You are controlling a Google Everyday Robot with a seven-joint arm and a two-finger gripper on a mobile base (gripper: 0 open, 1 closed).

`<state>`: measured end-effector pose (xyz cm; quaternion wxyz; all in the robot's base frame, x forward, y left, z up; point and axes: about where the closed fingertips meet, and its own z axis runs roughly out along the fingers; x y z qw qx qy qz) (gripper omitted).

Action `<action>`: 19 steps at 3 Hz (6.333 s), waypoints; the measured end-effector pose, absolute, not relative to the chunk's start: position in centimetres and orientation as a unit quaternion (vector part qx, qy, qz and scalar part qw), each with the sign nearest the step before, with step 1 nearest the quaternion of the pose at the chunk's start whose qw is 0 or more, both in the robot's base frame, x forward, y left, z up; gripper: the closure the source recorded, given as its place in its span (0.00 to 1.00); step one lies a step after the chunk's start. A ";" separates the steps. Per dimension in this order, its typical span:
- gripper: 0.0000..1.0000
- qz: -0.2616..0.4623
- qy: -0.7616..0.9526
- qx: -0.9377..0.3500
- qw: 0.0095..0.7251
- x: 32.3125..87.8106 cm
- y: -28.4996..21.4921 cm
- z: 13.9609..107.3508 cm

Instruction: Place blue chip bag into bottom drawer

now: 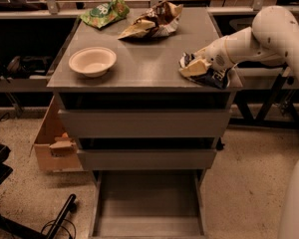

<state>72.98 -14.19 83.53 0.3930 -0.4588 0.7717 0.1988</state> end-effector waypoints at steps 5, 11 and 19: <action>1.00 0.149 0.693 -0.583 0.397 68.9 -5.9 90.6; 1.00 0.201 0.645 -0.641 0.365 60.3 2.1 89.7; 1.00 0.373 0.687 -0.489 0.386 45.7 9.2 56.3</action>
Offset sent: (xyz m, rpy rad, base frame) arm 0.0000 0.0000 0.0000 0.0000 0.0000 0.0000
